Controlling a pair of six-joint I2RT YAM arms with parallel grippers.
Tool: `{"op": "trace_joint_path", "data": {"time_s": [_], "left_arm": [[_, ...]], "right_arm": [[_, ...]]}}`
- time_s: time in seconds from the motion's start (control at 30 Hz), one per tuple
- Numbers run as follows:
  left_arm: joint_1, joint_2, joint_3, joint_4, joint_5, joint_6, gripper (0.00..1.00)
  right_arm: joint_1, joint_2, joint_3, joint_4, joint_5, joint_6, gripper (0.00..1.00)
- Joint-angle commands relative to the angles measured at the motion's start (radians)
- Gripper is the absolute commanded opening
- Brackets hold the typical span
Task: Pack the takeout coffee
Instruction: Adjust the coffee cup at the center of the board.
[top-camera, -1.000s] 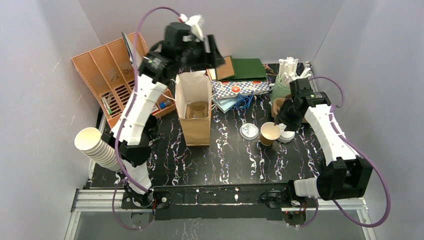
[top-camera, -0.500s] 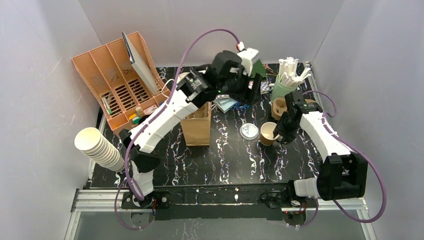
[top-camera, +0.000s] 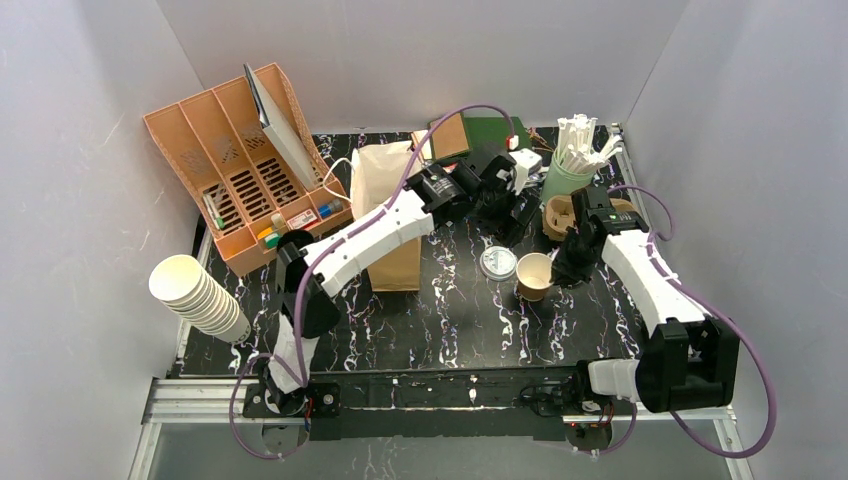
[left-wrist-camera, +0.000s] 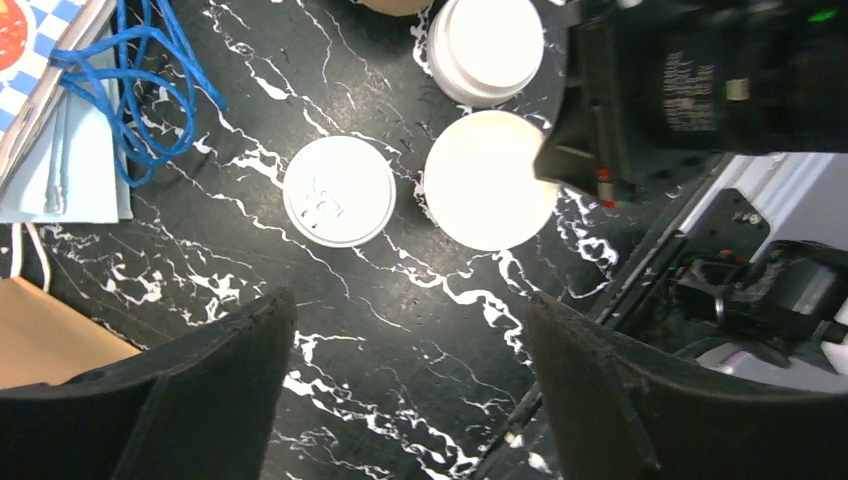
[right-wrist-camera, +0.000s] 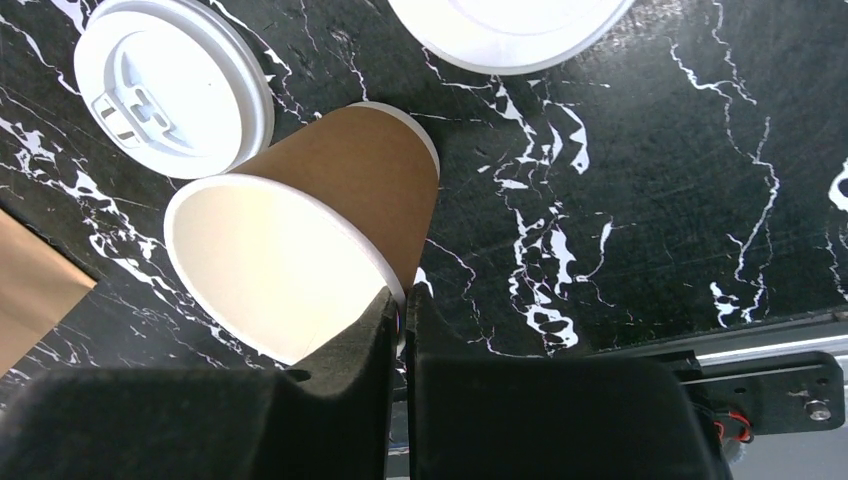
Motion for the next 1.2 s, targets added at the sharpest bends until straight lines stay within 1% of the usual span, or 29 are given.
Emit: {"op": "trace_joint_path", "data": {"time_s": [0.0, 0.03, 0.07, 0.13, 0.23, 0.33, 0.47, 0.5, 0.53, 0.57, 0.6, 0.67, 0.73, 0.87, 0.97, 1.1, 1.17], "left_arm": [[-0.007, 0.043, -0.032, 0.038, 0.006, 0.079, 0.94], [-0.008, 0.054, -0.037, 0.044, 0.003, 0.086, 0.98], [-0.01, 0.063, -0.046, 0.054, 0.002, 0.092, 0.98], [-0.01, 0.076, -0.072, 0.083, 0.003, 0.102, 0.98], [-0.01, 0.098, -0.105, 0.12, -0.009, 0.116, 0.98], [-0.01, 0.133, -0.111, 0.123, -0.036, 0.132, 0.98], [-0.01, 0.181, -0.113, 0.128, -0.051, 0.15, 0.98], [-0.01, 0.194, -0.113, 0.128, -0.051, 0.151, 0.98], [-0.01, 0.208, -0.111, 0.13, -0.051, 0.151, 0.98], [-0.011, 0.22, -0.109, 0.131, -0.051, 0.152, 0.98], [-0.01, 0.232, -0.106, 0.133, -0.051, 0.154, 0.98], [-0.01, 0.252, -0.097, 0.134, -0.086, 0.157, 0.98], [-0.009, 0.274, -0.083, 0.136, -0.09, 0.163, 0.98], [-0.002, 0.318, -0.048, 0.141, -0.11, 0.139, 0.98], [0.009, 0.335, -0.044, 0.155, -0.124, 0.105, 0.98], [0.013, 0.348, -0.071, 0.175, -0.072, 0.114, 0.98], [0.013, 0.359, -0.069, 0.175, -0.041, 0.117, 0.98]], "right_arm": [[0.001, -0.064, 0.013, -0.045, 0.05, 0.007, 0.13], [0.001, -0.074, 0.009, -0.045, 0.052, 0.007, 0.14], [0.001, -0.083, 0.001, -0.042, 0.045, 0.002, 0.15], [0.002, -0.102, -0.017, -0.027, 0.024, -0.002, 0.17], [0.002, -0.135, -0.059, 0.026, -0.012, -0.004, 0.17], [0.001, -0.151, -0.094, 0.072, -0.048, -0.007, 0.17], [0.001, -0.155, -0.116, 0.083, -0.046, -0.004, 0.18], [0.001, -0.166, -0.123, 0.091, -0.049, -0.004, 0.21], [0.001, -0.178, -0.131, 0.098, -0.05, -0.004, 0.28], [0.001, -0.19, -0.135, 0.102, -0.049, -0.002, 0.39], [0.001, -0.205, -0.137, 0.102, -0.045, 0.0, 0.47], [0.001, -0.224, -0.134, 0.096, -0.031, 0.0, 0.55], [0.001, -0.245, -0.127, 0.086, -0.028, -0.003, 0.62], [0.001, -0.288, -0.101, 0.055, -0.028, -0.016, 0.66], [0.001, -0.312, -0.084, 0.042, 0.004, -0.024, 0.66], [0.001, -0.317, -0.065, 0.021, 0.015, -0.035, 0.67], [0.001, -0.312, -0.051, 0.017, 0.018, -0.04, 0.7]]}}
